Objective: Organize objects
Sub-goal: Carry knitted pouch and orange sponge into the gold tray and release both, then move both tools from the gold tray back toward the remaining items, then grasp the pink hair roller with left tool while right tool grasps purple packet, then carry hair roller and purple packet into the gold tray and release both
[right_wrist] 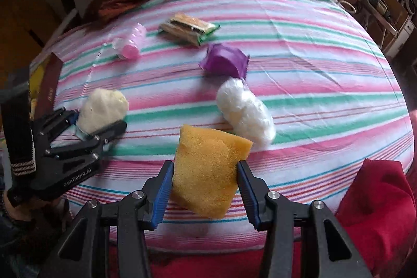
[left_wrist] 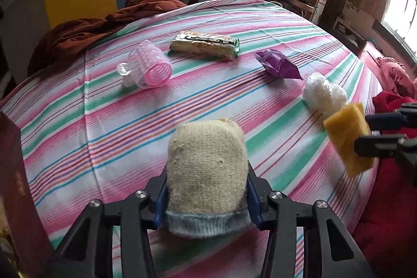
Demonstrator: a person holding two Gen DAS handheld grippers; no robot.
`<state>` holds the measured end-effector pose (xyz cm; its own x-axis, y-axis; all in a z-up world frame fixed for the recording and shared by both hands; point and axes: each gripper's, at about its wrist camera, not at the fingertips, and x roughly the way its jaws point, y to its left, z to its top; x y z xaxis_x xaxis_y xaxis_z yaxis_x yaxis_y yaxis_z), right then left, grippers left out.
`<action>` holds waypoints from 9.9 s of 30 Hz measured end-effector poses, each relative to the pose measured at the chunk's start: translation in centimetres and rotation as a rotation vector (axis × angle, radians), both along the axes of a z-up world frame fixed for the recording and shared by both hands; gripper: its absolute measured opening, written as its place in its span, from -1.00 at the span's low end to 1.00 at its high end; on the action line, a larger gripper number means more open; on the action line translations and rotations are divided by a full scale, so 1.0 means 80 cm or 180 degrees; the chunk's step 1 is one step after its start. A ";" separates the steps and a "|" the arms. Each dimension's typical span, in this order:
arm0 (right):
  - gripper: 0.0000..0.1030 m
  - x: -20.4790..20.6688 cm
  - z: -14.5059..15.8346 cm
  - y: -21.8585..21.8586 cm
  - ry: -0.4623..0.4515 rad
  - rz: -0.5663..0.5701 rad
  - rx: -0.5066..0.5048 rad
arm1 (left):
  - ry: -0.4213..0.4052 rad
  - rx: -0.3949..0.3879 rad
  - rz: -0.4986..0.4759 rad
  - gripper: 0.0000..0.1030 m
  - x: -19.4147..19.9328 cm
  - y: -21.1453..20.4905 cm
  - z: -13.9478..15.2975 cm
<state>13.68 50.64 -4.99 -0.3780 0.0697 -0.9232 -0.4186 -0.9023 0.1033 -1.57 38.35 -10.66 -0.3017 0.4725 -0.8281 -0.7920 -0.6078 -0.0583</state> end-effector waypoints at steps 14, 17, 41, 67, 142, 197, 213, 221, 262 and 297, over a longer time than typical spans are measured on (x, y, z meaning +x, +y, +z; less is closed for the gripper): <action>-0.05 -0.011 0.000 0.006 0.0093 -0.0149 0.0092 | 0.0233 0.0428 0.0093 -0.05 0.033 -0.061 0.075; -0.05 -0.011 0.000 0.007 0.0105 -0.0174 0.0113 | 0.0298 0.0525 0.0153 -0.05 0.035 -0.079 0.096; -0.05 -0.026 0.012 -0.042 0.0117 -0.0261 0.0289 | 0.0362 0.0755 0.0803 -0.04 0.010 -0.232 0.130; -0.05 -0.222 0.052 -0.327 0.0760 0.1481 -0.0242 | 0.0227 0.0558 0.1850 -0.04 -0.134 -0.388 0.123; 0.35 -0.152 0.044 -0.240 0.0750 0.0477 0.0366 | 0.0864 0.0517 0.1320 0.67 -0.008 -0.306 0.158; 0.35 -0.092 0.004 0.109 0.0707 -0.1692 0.0069 | 0.0024 0.0052 0.0665 0.66 -0.109 -0.019 0.070; 0.36 -0.140 -0.038 0.102 0.0246 -0.1254 -0.0118 | -0.0418 0.0181 0.0856 0.67 -0.171 0.025 0.040; 0.36 -0.149 -0.058 0.108 0.0060 -0.1231 -0.0173 | -0.0435 0.0168 0.0820 0.70 -0.184 0.037 0.031; -0.13 -0.196 -0.056 -0.018 0.0083 0.0372 0.0398 | 0.0304 0.0462 0.1022 0.25 -0.077 -0.093 0.104; -0.13 -0.202 -0.015 -0.115 0.0420 0.0615 0.0219 | 0.0615 0.0554 0.1673 0.26 -0.036 -0.314 0.143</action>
